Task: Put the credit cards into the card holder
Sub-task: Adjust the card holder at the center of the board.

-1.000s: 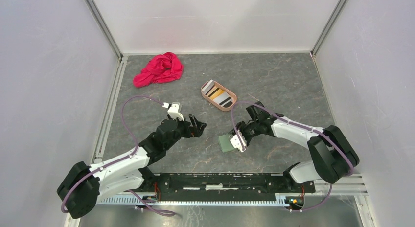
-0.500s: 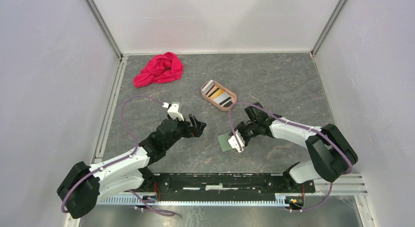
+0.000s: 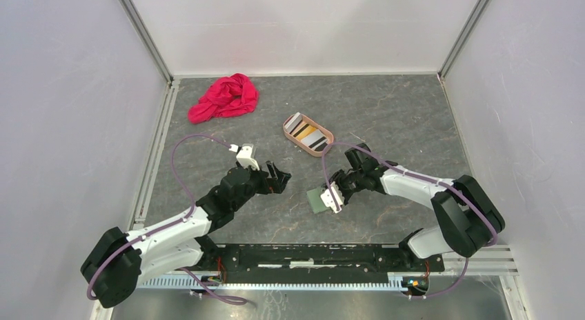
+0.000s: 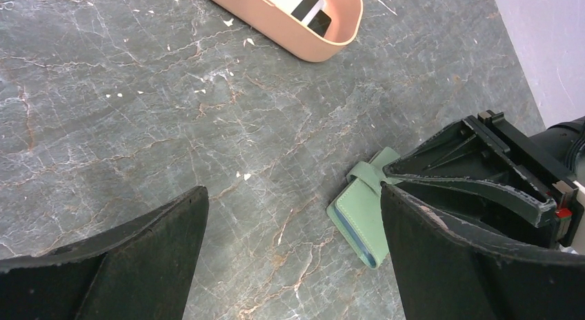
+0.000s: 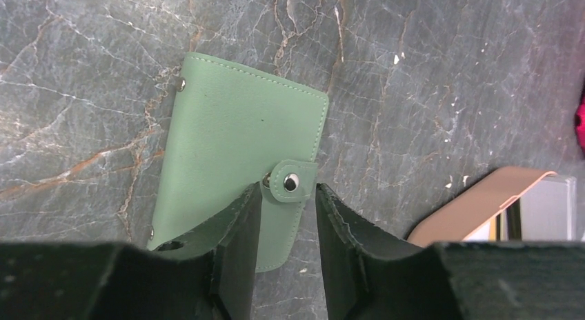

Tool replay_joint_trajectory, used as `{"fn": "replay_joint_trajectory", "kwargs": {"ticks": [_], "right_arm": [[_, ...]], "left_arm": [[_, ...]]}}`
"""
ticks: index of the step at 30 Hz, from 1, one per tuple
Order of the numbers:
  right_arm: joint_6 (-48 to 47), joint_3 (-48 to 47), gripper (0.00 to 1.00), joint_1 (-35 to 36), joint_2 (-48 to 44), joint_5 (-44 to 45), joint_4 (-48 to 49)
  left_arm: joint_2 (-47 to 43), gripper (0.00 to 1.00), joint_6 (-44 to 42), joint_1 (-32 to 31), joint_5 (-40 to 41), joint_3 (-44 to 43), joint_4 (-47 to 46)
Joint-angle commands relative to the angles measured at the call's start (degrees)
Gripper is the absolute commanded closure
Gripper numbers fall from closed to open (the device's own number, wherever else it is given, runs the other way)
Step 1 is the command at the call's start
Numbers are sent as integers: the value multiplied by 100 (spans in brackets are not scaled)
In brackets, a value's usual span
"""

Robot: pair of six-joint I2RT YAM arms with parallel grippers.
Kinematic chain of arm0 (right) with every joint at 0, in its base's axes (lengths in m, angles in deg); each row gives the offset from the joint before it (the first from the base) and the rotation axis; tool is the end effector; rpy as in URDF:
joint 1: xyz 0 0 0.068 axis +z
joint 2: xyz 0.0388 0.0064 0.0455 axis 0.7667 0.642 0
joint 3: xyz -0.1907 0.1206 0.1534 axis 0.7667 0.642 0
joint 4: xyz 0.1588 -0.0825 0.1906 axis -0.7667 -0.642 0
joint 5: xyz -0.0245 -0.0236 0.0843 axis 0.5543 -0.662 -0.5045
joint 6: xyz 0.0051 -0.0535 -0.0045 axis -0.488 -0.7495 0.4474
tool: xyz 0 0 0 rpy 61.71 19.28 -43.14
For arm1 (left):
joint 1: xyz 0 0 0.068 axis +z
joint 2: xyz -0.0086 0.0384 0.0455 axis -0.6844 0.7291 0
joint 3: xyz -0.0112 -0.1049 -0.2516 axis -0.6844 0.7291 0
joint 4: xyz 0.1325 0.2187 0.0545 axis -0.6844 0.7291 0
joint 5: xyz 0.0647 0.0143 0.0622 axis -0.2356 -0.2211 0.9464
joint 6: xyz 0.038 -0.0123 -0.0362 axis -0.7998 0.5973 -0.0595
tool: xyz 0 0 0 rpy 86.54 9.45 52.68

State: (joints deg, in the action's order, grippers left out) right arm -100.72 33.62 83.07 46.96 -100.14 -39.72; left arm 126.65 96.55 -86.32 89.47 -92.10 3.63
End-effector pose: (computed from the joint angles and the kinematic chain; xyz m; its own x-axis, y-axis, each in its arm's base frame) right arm 0.1968 0.1558 0.1557 0.6557 -0.4688 -0.5919 -0.7534 -0.4589 -0.4710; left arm 0.1520 -0.1339 0.1969 -0.5125 -0.2854 -0.8099 0.3178 0.8131 -0.4876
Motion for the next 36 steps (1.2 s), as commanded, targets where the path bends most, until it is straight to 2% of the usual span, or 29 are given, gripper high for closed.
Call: {"fn": "replay_joint_trajectory", "kwargs": {"ticks": [1, 6, 16, 27, 31, 36], "right_arm": [[67, 61, 57, 44, -180, -56, 181], [237, 56, 63, 94, -112, 96, 375], [195, 82, 65, 221, -52, 292, 426], [229, 12, 81, 228, -81, 316, 299], [273, -18, 91, 226, -106, 291, 235], [380, -83, 99, 231, -134, 263, 164]], "left_arm": [[25, 0, 147, 33, -42, -99, -283], [6, 0, 155, 33, -41, -90, -282], [-5, 0, 164, 50, -33, -81, -282], [-31, 0, 173, 60, -40, -64, -282], [-28, 0, 173, 60, -48, -64, -284], [-31, 0, 164, 60, -80, -72, -285]]}}
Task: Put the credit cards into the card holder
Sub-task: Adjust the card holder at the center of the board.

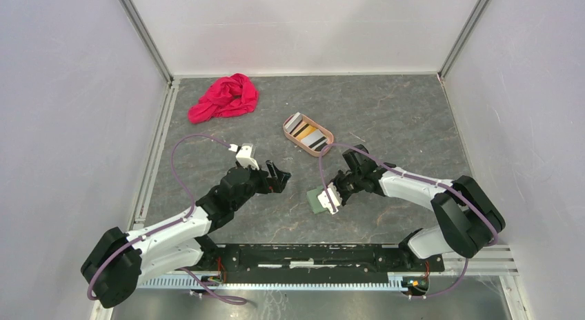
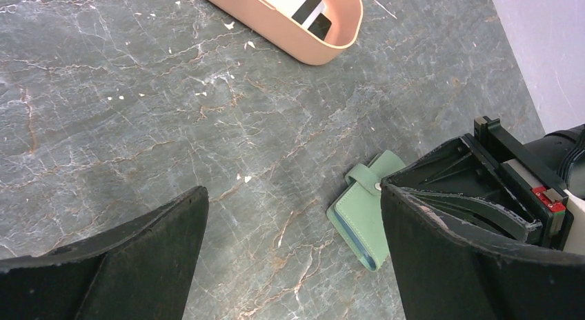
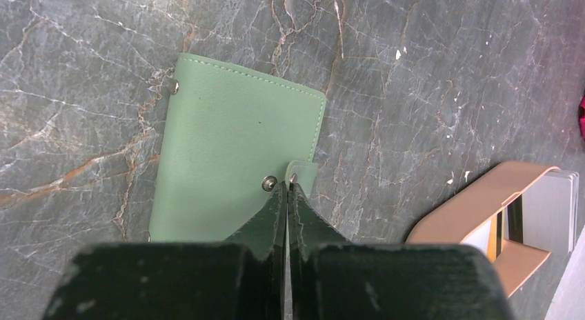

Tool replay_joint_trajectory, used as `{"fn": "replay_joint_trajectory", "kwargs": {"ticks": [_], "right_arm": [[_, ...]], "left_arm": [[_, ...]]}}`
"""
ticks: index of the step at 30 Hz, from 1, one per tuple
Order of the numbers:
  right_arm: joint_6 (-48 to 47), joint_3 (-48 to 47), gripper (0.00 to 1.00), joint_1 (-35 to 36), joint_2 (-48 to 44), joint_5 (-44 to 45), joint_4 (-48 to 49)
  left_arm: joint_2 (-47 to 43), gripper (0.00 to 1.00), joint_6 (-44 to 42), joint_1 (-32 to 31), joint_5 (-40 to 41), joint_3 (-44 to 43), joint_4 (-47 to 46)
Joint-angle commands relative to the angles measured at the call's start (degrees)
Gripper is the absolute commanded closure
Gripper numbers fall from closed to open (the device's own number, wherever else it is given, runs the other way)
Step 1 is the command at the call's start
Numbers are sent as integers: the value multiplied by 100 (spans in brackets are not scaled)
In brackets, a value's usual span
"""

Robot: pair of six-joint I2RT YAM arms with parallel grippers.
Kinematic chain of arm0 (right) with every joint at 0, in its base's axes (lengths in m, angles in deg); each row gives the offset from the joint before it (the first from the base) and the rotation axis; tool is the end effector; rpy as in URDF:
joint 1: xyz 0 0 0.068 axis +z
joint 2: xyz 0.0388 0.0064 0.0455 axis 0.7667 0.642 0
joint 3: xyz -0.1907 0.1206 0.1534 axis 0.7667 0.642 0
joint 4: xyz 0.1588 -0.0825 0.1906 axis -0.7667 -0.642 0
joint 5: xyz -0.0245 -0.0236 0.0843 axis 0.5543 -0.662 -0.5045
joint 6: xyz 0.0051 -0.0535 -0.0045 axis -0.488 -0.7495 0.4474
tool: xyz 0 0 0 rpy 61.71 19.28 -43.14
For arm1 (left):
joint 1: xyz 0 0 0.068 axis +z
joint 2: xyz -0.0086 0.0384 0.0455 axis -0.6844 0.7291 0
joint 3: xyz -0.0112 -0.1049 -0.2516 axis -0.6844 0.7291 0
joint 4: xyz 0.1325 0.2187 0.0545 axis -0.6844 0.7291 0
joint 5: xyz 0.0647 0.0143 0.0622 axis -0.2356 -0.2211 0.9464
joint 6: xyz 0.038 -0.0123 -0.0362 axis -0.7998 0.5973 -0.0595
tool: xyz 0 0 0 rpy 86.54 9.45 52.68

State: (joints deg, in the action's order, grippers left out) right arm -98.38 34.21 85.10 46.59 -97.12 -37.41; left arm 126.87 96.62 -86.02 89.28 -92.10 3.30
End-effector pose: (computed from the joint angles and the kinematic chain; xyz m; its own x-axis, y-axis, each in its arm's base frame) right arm 0.1933 0.1624 0.1555 0.6614 -0.4917 -0.5664 -0.7498 -0.4540 -0.4813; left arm 0.1531 -0.1336 0.1968 -0.5117 -0.2892 -0.8090 0.3158 0.8124 -0.4901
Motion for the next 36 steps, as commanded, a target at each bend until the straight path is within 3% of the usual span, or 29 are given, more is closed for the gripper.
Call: {"fn": "replay_joint_trajectory", "kwargs": {"ticks": [1, 12, 23, 36], "right_arm": [[163, -159, 100, 26, -105, -52, -93], [289, -222, 100, 19, -242, -114, -215], [61, -267, 100, -24, -229, -79, -534], [-98, -239, 100, -59, -265, -79, -640]], "left_arm": [[-54, 0, 167, 29, -80, -76, -255], [415, 8, 1099, -71, -866, 86, -198], [1724, 21, 1285, -1054, 213, -1189, 1049], [2215, 31, 1254, -1361, 400, -1531, 1176]]}}
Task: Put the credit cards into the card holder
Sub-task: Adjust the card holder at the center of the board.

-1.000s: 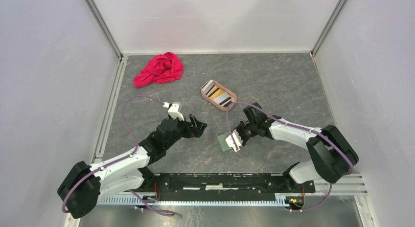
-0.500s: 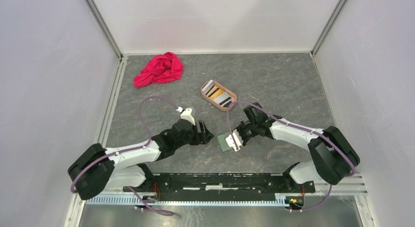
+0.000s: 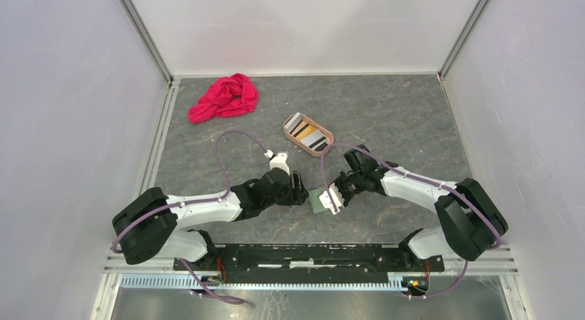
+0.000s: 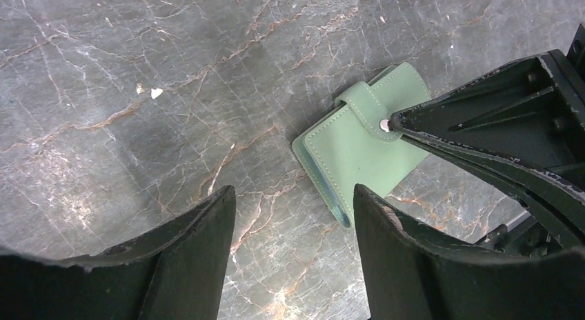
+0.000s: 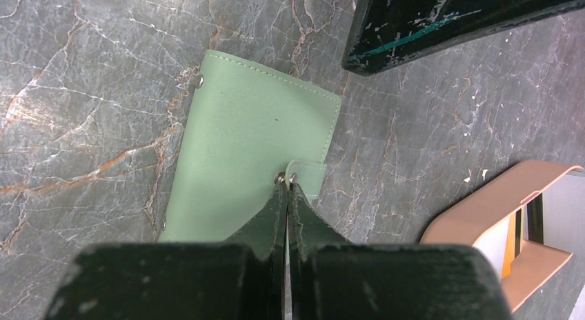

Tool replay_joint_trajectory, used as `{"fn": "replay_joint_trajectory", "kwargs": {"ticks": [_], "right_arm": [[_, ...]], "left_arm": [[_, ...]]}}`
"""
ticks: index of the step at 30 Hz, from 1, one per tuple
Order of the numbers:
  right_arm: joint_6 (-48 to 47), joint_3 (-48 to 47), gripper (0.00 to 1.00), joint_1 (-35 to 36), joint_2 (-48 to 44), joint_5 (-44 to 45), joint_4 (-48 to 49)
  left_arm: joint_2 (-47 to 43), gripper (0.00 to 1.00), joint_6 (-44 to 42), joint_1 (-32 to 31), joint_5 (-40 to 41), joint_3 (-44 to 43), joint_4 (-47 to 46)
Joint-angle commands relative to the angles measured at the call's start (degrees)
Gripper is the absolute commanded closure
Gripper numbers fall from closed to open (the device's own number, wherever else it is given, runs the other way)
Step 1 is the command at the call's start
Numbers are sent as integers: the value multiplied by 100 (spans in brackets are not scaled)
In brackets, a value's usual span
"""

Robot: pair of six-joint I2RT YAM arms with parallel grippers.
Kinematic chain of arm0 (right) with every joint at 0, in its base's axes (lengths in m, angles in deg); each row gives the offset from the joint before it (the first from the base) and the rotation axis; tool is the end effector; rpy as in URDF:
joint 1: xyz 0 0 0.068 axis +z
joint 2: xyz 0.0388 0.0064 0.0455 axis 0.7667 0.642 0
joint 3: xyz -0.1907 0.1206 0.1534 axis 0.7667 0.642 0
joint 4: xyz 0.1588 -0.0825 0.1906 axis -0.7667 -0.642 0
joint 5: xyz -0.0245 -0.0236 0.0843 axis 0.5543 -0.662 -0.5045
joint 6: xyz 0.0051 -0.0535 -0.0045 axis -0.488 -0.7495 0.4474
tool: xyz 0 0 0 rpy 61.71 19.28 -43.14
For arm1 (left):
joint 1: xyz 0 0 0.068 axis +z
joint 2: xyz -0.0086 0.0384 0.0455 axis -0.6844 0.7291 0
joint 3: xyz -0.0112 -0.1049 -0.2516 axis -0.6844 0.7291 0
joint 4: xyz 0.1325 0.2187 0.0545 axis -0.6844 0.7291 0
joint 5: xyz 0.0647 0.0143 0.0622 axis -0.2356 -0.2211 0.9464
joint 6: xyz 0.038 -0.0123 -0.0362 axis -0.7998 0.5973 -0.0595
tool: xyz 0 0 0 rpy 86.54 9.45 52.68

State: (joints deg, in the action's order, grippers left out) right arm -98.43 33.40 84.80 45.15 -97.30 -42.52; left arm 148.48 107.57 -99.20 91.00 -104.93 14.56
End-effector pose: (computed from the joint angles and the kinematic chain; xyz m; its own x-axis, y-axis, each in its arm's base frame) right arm 0.1892 0.1581 0.1606 0.6358 -0.5088 -0.5804 -0.7704 -0.4638 -0.4374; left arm 0.1496 -0.2091 0.1707 -0.7655 -0.1162 -0.6328 0.2546 0.8485 -0.4639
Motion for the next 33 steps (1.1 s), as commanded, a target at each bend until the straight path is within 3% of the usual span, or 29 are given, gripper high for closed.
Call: {"fn": "replay_joint_trajectory", "kwargs": {"ticks": [1, 11, 16, 33], "right_arm": [[-121, -159, 100, -31, -130, -61, -153], [-134, -188, 100, -74, -77, -85, -200], [-135, -194, 100, -83, -77, -101, -212], [-215, -186, 100, -88, -95, -236, -315]], "left_arm": [[85, 31, 161, -66, 219, -275, 52], [869, 31, 558, -215, 174, -834, 434], [1045, 37, 768, -242, 192, -966, 662], [1566, 33, 970, -297, 503, -1523, 1587]]}}
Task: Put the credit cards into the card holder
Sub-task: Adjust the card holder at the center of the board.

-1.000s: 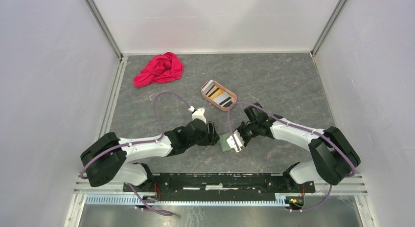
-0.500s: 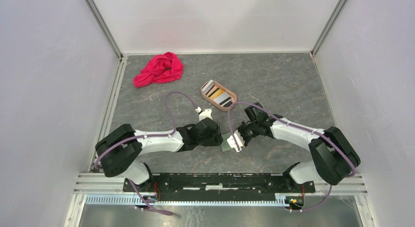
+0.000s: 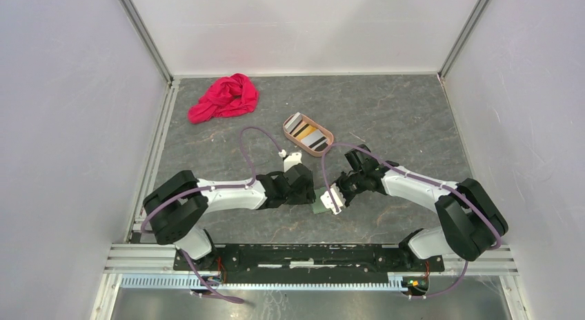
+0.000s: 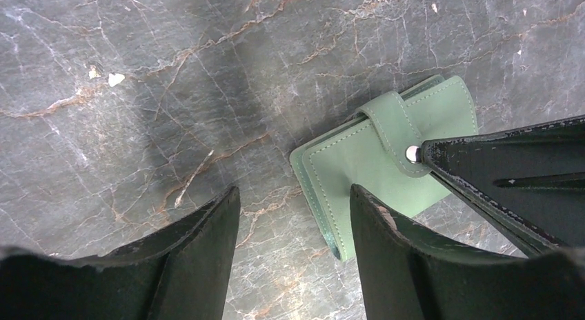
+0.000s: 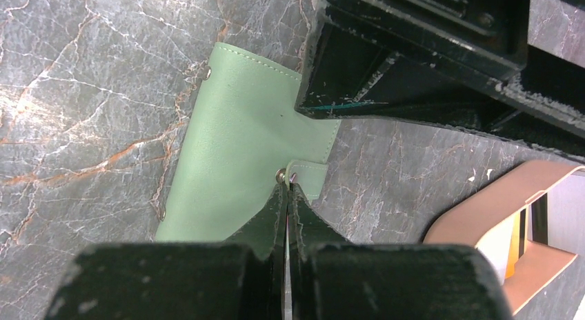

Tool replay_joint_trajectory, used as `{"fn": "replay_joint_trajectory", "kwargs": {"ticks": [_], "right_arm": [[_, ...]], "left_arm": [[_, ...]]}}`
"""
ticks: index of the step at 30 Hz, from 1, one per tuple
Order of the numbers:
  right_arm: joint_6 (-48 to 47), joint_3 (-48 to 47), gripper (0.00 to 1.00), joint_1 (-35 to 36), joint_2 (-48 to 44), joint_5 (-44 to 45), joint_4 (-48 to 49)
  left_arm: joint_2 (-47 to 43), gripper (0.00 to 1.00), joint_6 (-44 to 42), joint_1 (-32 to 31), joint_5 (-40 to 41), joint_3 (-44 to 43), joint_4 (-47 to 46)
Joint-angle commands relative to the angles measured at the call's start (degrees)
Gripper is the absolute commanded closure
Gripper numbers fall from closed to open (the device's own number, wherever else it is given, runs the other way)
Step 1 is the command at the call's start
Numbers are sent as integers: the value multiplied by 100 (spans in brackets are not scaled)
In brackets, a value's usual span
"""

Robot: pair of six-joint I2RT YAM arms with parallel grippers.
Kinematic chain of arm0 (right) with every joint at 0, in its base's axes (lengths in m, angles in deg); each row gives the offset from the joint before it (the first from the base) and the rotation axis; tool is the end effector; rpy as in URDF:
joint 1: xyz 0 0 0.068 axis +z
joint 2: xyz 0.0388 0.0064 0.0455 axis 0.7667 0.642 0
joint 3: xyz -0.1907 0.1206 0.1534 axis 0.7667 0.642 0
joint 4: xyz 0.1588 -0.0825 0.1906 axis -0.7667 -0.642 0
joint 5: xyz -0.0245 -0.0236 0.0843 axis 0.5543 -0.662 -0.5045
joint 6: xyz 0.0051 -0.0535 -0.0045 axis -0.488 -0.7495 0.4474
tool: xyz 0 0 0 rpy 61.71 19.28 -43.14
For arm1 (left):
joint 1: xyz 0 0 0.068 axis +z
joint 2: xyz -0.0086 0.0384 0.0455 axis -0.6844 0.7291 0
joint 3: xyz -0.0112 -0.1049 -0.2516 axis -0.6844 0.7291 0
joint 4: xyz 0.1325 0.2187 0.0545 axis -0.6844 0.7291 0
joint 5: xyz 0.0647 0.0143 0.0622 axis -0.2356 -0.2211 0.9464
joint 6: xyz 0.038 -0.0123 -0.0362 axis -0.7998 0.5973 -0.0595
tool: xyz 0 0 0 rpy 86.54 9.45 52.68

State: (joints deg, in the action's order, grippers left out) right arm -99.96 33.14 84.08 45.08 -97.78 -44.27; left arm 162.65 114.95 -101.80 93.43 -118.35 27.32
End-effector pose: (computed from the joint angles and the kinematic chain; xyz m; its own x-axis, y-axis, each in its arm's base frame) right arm 0.1894 0.1548 0.1608 0.6377 -0.5064 -0.5805 -0.7682 -0.4741 -0.4303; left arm 0.1643 -0.2527 0.1581 -0.8498 -0.0940 -0.5186 0.1216 0.9224 -0.3665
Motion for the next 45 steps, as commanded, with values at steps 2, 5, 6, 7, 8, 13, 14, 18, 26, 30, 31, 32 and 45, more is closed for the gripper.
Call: {"fn": "replay_joint_trajectory", "kwargs": {"ticks": [2, 5, 6, 7, 8, 13, 14, 18, 26, 30, 31, 32, 45], "right_arm": [[-61, -157, 100, -11, -85, -205, -154], [-93, -151, 100, -15, -87, -242, -190], [-102, -150, 100, -16, -83, -251, -200], [-99, -148, 100, -16, -88, -257, -209], [-96, -151, 100, -12, -85, -272, -217], [-27, -142, 100, -5, -86, -320, -190], [-21, -133, 100, 3, -88, -321, -197], [30, -107, 100, 5, -110, -303, -158], [-21, -10, 100, 7, -166, -306, -157], [-151, 22, 100, 47, -172, -312, -234], [-159, 25, 100, 47, -171, -312, -237], [-164, 33, 100, 56, -176, -319, -244], [-484, 147, 100, 168, -138, 25, -316]], "left_arm": [[236, 32, 261, -36, 278, -229, 391], [319, 32, 283, -32, 287, -238, 416], [335, 32, 292, -32, 300, -234, 422], [351, 32, 293, -36, 296, -234, 424], [364, 32, 300, -36, 304, -234, 428], [410, 33, 308, -36, 286, -236, 434], [418, 33, 310, -37, 288, -234, 437], [459, 34, 315, -32, 259, -225, 421], [523, 42, 310, -29, 130, -163, 280], [551, 42, 310, -31, 121, -159, 260], [552, 42, 306, -35, 115, -147, 250], [552, 43, 302, -32, 116, -147, 241], [526, 43, 293, -28, 103, -102, 192]]}}
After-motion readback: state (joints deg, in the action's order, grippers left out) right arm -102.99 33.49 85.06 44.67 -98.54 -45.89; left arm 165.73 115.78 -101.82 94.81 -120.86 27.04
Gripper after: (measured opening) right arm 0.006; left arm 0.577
